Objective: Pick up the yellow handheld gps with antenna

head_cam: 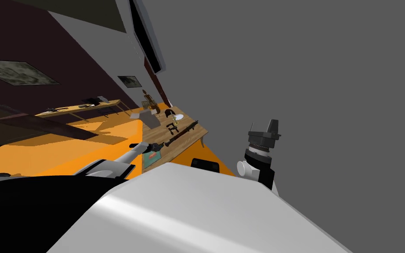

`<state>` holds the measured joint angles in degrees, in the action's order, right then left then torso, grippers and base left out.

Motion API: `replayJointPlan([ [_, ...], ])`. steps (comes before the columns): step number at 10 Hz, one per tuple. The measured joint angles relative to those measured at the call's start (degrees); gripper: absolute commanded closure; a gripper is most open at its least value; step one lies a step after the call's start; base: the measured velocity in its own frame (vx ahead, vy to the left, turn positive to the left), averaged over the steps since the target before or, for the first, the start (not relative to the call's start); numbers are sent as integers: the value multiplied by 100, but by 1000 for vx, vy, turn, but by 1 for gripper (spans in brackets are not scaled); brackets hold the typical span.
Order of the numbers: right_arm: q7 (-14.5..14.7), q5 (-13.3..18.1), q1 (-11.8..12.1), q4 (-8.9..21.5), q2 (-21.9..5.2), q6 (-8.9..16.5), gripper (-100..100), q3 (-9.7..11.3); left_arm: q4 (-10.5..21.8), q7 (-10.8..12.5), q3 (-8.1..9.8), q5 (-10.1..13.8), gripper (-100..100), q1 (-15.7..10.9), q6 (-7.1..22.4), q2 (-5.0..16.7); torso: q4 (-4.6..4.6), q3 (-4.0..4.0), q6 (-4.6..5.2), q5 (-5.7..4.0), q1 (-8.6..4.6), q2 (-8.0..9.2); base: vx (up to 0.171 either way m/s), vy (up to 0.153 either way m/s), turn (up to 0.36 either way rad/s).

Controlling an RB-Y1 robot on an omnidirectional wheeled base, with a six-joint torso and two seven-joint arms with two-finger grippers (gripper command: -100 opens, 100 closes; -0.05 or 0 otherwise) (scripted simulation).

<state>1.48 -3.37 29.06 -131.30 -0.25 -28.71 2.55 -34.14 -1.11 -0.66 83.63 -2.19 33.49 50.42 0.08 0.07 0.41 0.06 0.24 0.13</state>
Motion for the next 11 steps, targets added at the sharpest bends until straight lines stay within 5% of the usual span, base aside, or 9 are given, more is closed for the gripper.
replayJointPlan([
  [2, 0, 0, 0, 0, 0, 0, 0, 0, 240, 79, 259, -141, 100, -65, 39, 51, 4, 15, -11, -3, 3, 26, -182, 12, -324],
  [4, 0, 0, 0, 0, -1, 0, 0, -1, 772, -129, 617, -161, 100, -242, 91, 65, 5, 13, -9, -1, 11, 21, -162, 5, -334],
  [6, 0, 0, 2, 0, 0, 0, 0, -1, 886, 69, 781, -322, 100, -231, 102, 94, 1, 6, -21, -4, 0, 8, -96, -16, -122],
  [8, 0, 0, 2, 0, -1, 0, 0, -1, 1500, -316, 1008, -269, 100, -513, 129, 96, -1, -4, -16, -3, 7, -11, -44, -1, -59],
  [11, 0, 0, 2, 0, -1, 0, 0, -1, 1290, -5, 1040, -414, 100, -342, 137, 124, 0, -11, -3, -2, 4, -24, -58, -6, -193],
])
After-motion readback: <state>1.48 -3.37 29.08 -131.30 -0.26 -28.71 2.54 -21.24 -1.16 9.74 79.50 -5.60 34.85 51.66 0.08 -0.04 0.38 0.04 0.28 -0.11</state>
